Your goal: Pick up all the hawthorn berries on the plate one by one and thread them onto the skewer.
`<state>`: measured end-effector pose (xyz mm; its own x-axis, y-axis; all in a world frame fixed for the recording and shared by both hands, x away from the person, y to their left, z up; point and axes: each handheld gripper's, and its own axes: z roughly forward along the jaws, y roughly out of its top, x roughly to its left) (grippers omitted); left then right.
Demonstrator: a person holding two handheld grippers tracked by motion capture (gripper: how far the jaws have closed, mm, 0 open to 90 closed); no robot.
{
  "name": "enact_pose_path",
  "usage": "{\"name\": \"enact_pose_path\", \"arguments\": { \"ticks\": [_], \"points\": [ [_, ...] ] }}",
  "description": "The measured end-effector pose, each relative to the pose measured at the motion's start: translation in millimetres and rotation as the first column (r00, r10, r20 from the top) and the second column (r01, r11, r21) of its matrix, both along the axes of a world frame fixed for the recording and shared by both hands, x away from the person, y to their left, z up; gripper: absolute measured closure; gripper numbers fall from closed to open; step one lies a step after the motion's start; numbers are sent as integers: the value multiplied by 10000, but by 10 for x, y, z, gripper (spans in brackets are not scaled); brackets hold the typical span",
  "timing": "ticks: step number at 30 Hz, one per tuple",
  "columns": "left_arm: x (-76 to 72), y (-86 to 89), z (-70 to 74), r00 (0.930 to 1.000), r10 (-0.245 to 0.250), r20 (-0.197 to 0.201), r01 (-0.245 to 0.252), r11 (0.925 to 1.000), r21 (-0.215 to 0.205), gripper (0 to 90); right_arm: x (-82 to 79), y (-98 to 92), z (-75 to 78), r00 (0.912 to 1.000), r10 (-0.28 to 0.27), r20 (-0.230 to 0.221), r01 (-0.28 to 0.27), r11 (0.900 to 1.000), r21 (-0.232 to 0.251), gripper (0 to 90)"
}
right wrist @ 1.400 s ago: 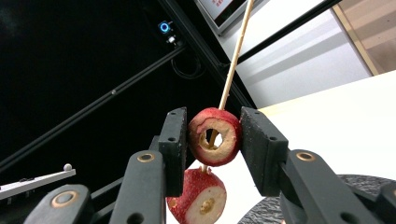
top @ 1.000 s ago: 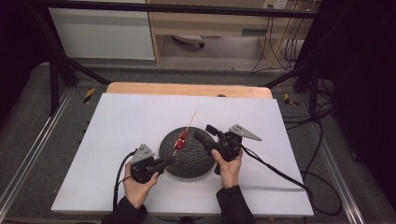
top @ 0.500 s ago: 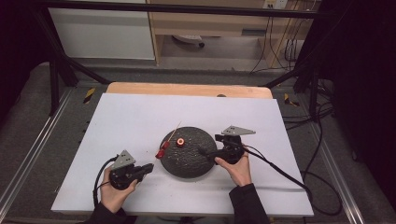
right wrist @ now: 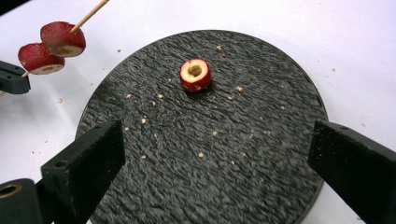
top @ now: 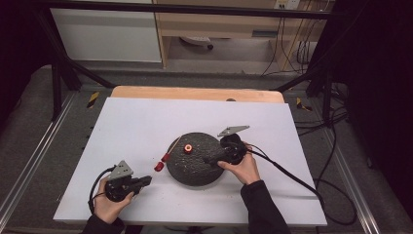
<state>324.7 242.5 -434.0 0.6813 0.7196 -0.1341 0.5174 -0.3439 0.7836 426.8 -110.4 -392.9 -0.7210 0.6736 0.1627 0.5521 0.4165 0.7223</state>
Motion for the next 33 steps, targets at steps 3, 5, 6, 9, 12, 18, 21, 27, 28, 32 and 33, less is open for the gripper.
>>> {"name": "enact_pose_path", "arguments": {
  "ticks": [3, 5, 6, 9, 12, 18, 21, 27, 28, 32, 33],
  "points": [
    [6, 26, -4, 10000, 61, 23, -61, 10000, 2, 888, 60, 93, 23, 9999, 132, -83, -134, 9996, -246, 49],
    [11, 41, -6, 9999, 118, -7, -118, 9999, -42, 888, 102, 153, 32, 9998, 99, -193, -106, 9993, -366, 54],
    [13, 48, -6, 9999, 134, -25, -134, 9999, -64, 887, 125, 184, 31, 9996, 100, -253, -110, 9991, -406, 55],
    [25, 69, -7, 9999, 157, -45, -157, 9999, -27, 887, 192, 275, 28, 9991, 123, -400, -149, 9977, -654, 60],
    [35, 93, -9, 9997, 227, -59, -227, 9997, -28, 887, 257, 363, 29, 9985, 137, -533, -190, 9948, -997, 68],
    [46, 146, -7, 9993, 364, -95, -365, 9993, -65, 887, 356, 526, 29, 9969, 252, -744, -348, 9908, -1306, 100],
    [47, 141, -10, 9994, 329, -139, -329, 9994, -45, 887, 401, 605, 16, 9960, 273, -847, -404, 9866, -1580, 117],
    [51, 152, -9, 9992, 353, -173, -355, 9993, -116, 887, 490, 732, -34, 9937, 563, -968, -757, 9746, -2107, 172],
    [50, 152, -9, 9992, 367, -169, -369, 9992, -121, 887, 507, 745, -42, 9934, 622, -960, -821, 9724, -2186, 182],
    [54, 154, -9, 9992, 344, -186, -347, 9993, -139, 887, 555, 794, -66, 9911, 860, -1012, -1081, 9651, -2387, 219],
    [56, 157, -9, 9993, 341, -176, -344, 9993, -147, 887, 562, 809, -73, 9909, 868, -1029, -1091, 9657, -2356, 227]
  ]
}}
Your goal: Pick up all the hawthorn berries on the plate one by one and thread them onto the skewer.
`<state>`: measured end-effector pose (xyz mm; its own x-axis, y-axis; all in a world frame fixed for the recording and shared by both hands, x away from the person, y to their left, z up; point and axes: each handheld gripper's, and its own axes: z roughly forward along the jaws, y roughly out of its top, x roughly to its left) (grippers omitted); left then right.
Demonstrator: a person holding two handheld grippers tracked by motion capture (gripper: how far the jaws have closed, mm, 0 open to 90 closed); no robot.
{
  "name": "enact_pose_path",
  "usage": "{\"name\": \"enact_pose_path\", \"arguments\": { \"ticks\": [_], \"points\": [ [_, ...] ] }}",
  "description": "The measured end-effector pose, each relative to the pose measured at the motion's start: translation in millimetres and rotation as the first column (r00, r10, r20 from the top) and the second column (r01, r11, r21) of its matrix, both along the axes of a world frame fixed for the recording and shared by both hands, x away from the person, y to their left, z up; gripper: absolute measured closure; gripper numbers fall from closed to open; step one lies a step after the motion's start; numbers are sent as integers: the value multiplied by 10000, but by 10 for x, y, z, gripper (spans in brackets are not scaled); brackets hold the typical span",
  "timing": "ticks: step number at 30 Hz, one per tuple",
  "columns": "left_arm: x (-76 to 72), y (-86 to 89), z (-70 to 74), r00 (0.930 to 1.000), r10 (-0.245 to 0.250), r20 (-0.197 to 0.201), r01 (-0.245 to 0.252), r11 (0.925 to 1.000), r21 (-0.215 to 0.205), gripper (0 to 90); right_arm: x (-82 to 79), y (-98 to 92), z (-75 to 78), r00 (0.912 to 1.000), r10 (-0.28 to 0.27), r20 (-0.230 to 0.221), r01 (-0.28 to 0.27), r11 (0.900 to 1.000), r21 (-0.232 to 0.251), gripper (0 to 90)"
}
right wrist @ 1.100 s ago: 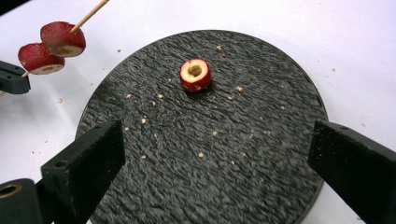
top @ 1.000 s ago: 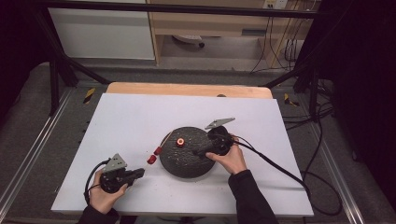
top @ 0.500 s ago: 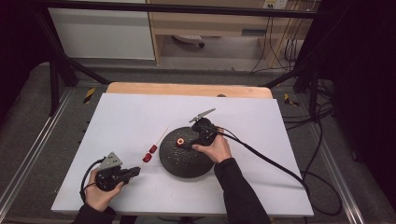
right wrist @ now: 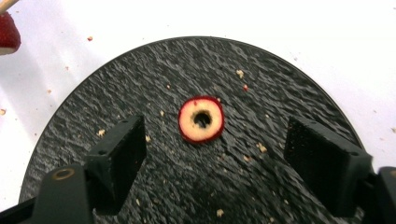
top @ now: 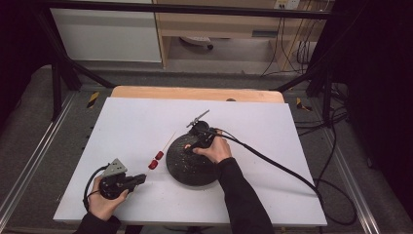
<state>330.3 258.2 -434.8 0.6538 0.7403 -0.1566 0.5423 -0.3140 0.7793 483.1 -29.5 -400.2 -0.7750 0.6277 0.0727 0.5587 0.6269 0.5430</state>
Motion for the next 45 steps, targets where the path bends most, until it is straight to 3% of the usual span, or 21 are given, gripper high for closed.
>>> {"name": "enact_pose_path", "arguments": {
  "ticks": [16, 29, 38, 45],
  "points": [
    [-1, -3, 1, 10000, -10, -3, 10, 10000, -4, 887, 116, 160, -127, 9978, 580, -330, -590, 9978, -299, 441],
    [0, -8, 1, 10000, -12, 7, 12, 10000, -36, 887, 151, 161, -155, 9938, 959, -556, -988, 9938, -518, 611],
    [0, -11, -1, 10000, -10, 11, 10, 10000, -32, 887, 159, 161, -150, 9943, 864, -620, -896, 9947, -513, 621],
    [-4, -15, 2, 10000, -10, 24, 10, 10000, -41, 887, 137, 142, -61, 9969, 572, -548, -583, 9981, -178, 623]
  ]
}}
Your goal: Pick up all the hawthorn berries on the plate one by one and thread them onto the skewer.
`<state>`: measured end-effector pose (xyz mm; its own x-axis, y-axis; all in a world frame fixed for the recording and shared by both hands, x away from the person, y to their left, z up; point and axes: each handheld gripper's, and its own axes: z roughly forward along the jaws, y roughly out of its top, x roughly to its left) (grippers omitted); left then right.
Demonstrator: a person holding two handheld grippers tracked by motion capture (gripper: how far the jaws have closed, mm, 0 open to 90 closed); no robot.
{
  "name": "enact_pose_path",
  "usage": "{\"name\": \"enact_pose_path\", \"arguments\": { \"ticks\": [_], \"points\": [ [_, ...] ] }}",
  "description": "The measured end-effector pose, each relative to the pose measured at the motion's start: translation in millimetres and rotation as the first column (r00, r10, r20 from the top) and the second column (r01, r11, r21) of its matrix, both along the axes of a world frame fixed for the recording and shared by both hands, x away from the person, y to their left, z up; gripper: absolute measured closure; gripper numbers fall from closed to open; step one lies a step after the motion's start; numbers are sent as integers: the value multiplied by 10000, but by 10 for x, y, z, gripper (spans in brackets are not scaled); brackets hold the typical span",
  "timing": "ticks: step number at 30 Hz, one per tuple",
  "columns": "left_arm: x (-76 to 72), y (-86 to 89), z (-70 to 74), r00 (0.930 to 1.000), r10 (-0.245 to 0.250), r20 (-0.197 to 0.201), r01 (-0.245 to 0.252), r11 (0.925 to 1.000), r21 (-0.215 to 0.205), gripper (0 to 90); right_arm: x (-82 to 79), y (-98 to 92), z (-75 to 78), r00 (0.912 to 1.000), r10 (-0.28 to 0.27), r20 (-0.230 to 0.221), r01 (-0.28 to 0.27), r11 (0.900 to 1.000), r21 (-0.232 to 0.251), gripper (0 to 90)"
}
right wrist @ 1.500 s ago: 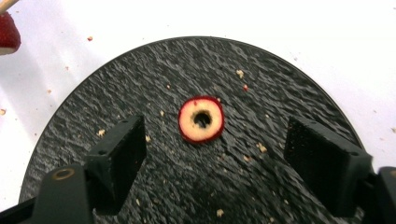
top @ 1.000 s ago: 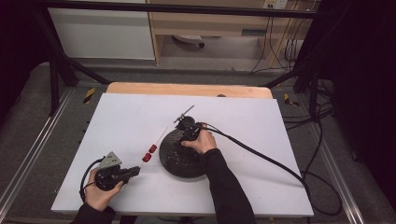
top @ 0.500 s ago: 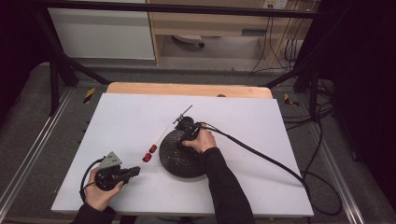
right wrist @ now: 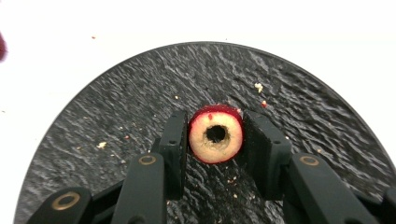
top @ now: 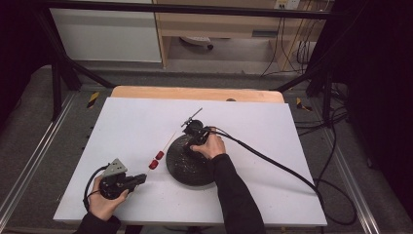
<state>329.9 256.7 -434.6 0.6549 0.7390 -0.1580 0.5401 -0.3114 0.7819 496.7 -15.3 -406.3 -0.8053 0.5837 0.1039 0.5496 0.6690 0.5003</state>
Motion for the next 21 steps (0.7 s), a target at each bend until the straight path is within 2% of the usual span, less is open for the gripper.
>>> {"name": "enact_pose_path", "arguments": {
  "ticks": [12, 21],
  "points": [
    [-11, -12, 7, 10000, -56, 53, 56, 10000, 11, 887, -149, -97, 227, 9996, -169, 218, 162, 9994, 300, 623],
    [-26, -46, 12, 9999, -117, 92, 116, 9999, 29, 887, -326, -283, 334, 9987, -426, 266, 392, 9923, 1179, 623]
  ]
}}
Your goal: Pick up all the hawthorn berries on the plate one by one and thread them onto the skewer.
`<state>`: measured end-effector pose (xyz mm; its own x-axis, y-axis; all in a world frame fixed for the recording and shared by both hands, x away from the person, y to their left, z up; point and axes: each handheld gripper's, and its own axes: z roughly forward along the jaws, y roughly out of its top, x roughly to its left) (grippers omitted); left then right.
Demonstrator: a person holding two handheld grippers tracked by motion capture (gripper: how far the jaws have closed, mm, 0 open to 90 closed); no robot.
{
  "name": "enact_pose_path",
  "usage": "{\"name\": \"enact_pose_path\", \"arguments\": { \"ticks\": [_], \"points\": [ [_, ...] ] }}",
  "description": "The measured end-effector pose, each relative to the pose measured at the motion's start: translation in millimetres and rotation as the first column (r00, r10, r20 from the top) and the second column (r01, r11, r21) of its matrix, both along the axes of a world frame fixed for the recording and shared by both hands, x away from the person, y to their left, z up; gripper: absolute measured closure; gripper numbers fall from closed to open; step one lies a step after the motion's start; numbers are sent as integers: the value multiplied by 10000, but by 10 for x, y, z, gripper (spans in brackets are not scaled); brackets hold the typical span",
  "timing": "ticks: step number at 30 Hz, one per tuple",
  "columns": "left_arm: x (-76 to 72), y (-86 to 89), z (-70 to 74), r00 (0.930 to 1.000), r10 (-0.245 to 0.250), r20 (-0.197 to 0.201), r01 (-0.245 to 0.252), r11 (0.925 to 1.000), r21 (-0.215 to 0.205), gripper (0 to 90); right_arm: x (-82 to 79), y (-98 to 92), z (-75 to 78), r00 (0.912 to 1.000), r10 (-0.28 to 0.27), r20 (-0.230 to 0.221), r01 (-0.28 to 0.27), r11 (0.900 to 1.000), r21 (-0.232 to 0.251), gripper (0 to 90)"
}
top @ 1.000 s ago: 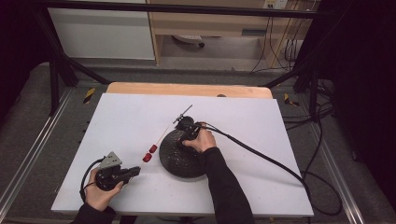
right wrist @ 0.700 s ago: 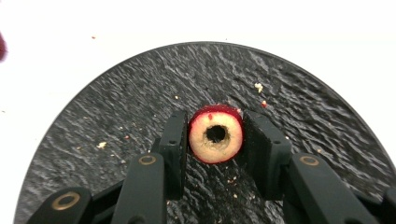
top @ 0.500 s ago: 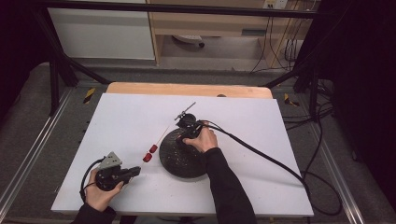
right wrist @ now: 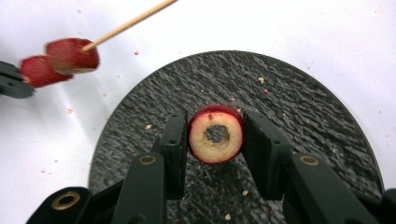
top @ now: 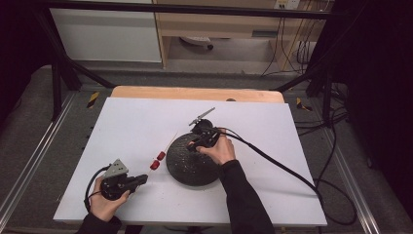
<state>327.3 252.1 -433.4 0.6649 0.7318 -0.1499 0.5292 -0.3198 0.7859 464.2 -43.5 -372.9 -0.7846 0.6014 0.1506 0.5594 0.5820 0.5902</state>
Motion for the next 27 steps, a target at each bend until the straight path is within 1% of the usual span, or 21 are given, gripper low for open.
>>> {"name": "enact_pose_path", "arguments": {
  "ticks": [1, 3, 5, 6, 8, 9, 11, 16, 18, 20, 22, 23, 24, 27],
  "points": [
    [-2, -5, 1, 10000, -11, 13, 11, 10000, 7, 887, -9, -26, 3, 10000, 21, 47, -21, 9999, 113, 623],
    [-6, -16, 3, 10000, -42, 42, 42, 10000, 27, 887, -44, -84, 8, 9999, -131, 78, 128, 9990, 429, 623],
    [-12, -27, 4, 10000, -67, 56, 66, 10000, 44, 887, -89, -133, 1, 9992, -397, -19, 397, 9964, 745, 623],
    [-15, -36, 3, 10000, -68, 52, 67, 10000, 37, 887, -112, -156, -8, 9992, -406, 29, 402, 9958, 821, 624],
    [-21, -50, 4, 9999, -89, 61, 89, 9999, 55, 887, -160, -200, -26, 9987, -511, 18, 505, 9920, 1158, 623],
    [-24, -58, 4, 9999, -114, 73, 114, 9999, 51, 887, -180, -228, -37, 9983, -576, 22, 567, 9882, 1419, 623],
    [-30, -76, 6, 9998, -156, 81, 156, 9999, 76, 887, -218, -285, -55, 9974, -718, 34, 701, 9820, 1756, 623],
    [-42, -123, 5, 9997, -214, 126, 212, 9997, 93, 887, -305, -417, -99, 9937, -1118, 59, 1061, 9575, 2682, 623],
    [-50, -142, 6, 9996, -244, 152, 243, 9997, 85, 887, -334, -471, -112, 9908, -1354, 13, 1283, 9424, 3088, 623],
    [-57, -162, 5, 9995, -266, 183, 265, 9996, 69, 887, -363, -524, -125, 9871, -1600, -70, 1520, 9225, 3549, 623],
    [-65, -184, 5, 9994, -283, 211, 282, 9996, 53, 887, -385, -579, -143, 9829, -1841, -86, 1721, 8999, 4008, 623],
    [-69, -196, 6, 9993, -314, 224, 313, 9995, 52, 887, -397, -605, -152, 9797, -1998, -156, 1876, 8868, 4224, 623],
    [-74, -208, 5, 9992, -320, 255, 319, 9995, 26, 887, -406, -632, -166, 9774, -2106, -157, 1958, 8761, 4406, 623],
    [-89, -247, 3, 9990, -318, 322, 319, 9995, -19, 887, -441, -705, -214, 9692, -2435, -374, 2285, 8321, 5054, 623]
  ]
}}
